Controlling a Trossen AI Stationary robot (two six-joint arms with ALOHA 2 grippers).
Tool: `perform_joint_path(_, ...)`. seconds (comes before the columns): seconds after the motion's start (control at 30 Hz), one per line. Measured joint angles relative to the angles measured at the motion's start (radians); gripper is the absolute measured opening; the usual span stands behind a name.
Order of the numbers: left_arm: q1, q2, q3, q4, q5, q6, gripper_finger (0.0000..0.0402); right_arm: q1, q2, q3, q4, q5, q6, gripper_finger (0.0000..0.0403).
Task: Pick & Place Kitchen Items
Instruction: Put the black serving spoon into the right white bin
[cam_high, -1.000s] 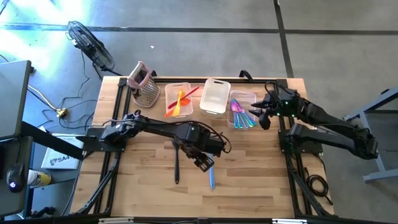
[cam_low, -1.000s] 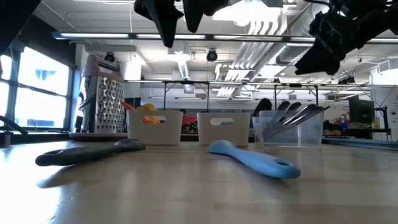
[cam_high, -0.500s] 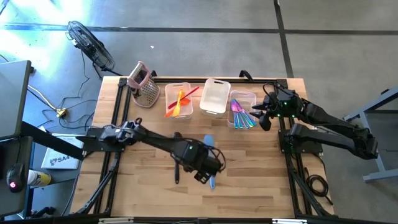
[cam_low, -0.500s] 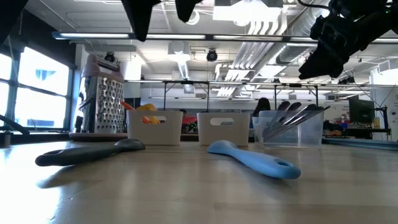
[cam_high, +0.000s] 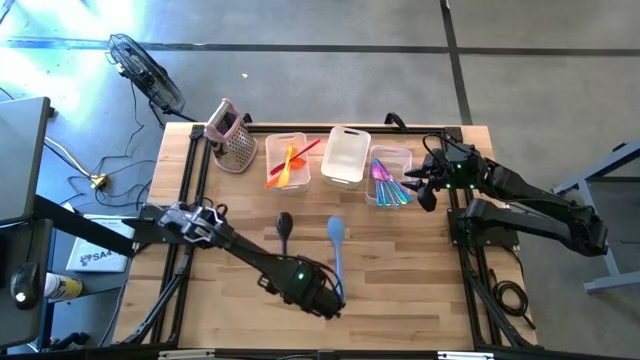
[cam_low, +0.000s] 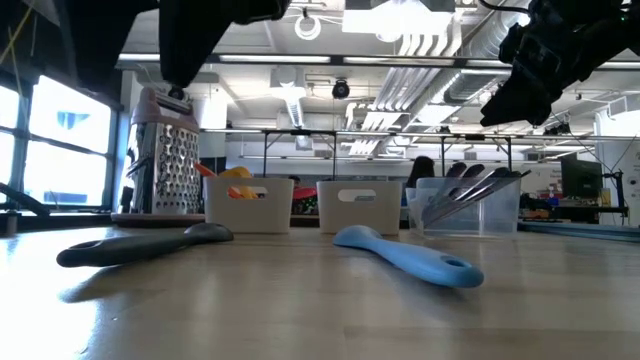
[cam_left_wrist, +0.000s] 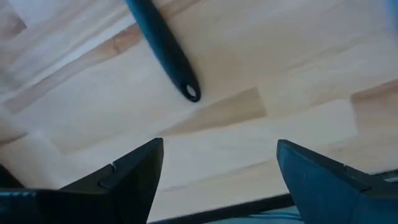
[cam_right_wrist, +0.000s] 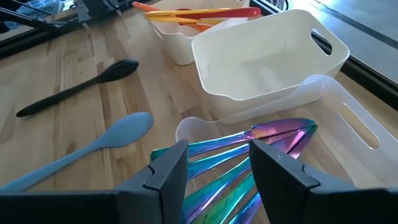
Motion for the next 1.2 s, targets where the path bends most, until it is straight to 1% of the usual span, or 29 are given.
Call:
perform_joint_path(0.1, 0.0, -0.003, -0.044, 0.049, 0.001, 0.004, 0.0303, 0.0, 0.0, 0.0, 0.0, 0.0, 0.0, 0.0165)
perform_joint_path(0.3, 0.0, -0.002, -0.135, 0.181, -0.048, -0.001, 0.0303, 0.0, 0.0, 0.0, -0.004, -0.001, 0.0, 0.0165)
perform_joint_path(0.47, 0.0, -0.002, -0.139, 0.178, -0.085, -0.006, 0.0303, 0.0, 0.0, 0.0, -0.018, -0.001, 0.0, 0.0165)
perform_joint_path(0.67, -0.001, -0.002, -0.139, 0.148, -0.049, -0.056, 0.0303, 0.0, 0.0, 0.0, -0.029, -0.001, -0.016, 0.0165)
perform_joint_path(0.9, -0.008, -0.017, -0.139, 0.033, -0.043, -0.056, 0.0303, 0.0, 0.0, 0.0, -0.028, 0.004, -0.019, 0.0165)
perform_joint_path(1.03, -0.007, -0.029, -0.141, -0.031, -0.06, -0.04, 0.0303, 0.0, 0.002, 0.0, -0.028, 0.007, -0.019, 0.0165)
perform_joint_path(1.13, -0.007, -0.059, -0.201, -0.02, -0.061, -0.035, 0.0303, 0.0, 0.014, 0.0, -0.024, 0.008, -0.019, 0.0165)
perform_joint_path(1.2, -0.007, -0.098, -0.266, 0.034, -0.057, -0.033, 0.0303, 0.0, 0.027, 0.0, -0.023, 0.008, -0.019, 0.0165)
